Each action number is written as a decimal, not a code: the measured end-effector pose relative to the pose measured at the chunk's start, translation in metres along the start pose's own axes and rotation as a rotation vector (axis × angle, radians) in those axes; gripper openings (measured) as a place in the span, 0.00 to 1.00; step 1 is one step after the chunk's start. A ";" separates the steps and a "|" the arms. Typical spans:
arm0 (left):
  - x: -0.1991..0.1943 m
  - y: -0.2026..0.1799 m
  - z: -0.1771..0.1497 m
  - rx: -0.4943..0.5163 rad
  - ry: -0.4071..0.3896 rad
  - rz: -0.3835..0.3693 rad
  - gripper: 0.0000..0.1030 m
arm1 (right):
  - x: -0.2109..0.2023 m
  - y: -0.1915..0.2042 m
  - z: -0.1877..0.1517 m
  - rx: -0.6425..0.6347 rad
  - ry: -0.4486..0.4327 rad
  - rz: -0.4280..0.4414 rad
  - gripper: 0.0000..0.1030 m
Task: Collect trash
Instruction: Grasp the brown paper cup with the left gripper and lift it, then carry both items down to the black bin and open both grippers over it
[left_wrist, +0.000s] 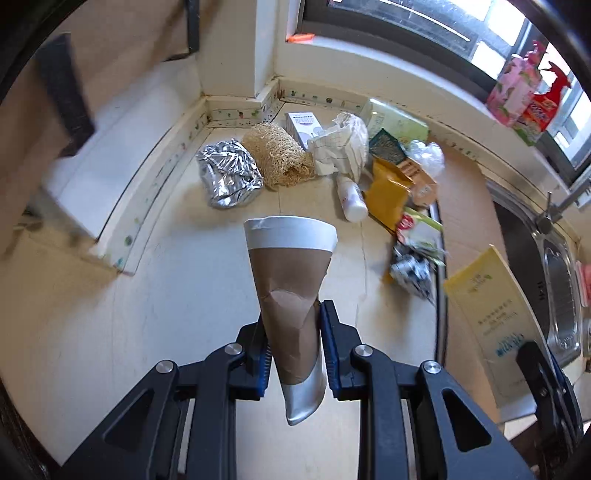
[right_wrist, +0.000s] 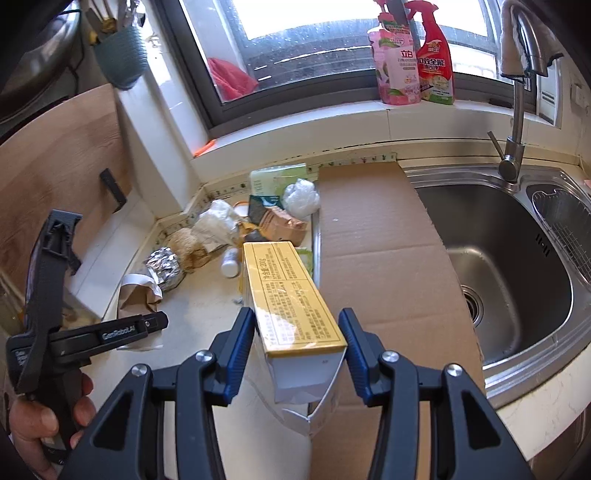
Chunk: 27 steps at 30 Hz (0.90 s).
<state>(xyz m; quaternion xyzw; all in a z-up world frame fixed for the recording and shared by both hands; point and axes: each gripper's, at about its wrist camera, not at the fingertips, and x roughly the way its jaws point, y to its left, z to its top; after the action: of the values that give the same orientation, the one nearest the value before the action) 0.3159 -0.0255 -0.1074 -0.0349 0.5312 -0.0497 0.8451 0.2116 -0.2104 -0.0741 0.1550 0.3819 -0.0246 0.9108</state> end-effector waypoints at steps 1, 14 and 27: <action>-0.006 0.004 0.001 0.001 -0.007 -0.005 0.21 | -0.007 0.002 -0.005 -0.007 0.001 0.011 0.46; -0.103 0.005 -0.155 0.044 -0.030 -0.137 0.21 | -0.113 0.002 -0.105 -0.133 0.040 0.124 0.46; -0.037 0.021 -0.288 0.059 0.180 -0.131 0.22 | -0.082 -0.023 -0.242 -0.163 0.325 0.120 0.46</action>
<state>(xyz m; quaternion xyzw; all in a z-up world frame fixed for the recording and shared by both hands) 0.0413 -0.0024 -0.2014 -0.0401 0.5997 -0.1234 0.7896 -0.0165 -0.1653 -0.1827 0.1052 0.5150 0.0860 0.8464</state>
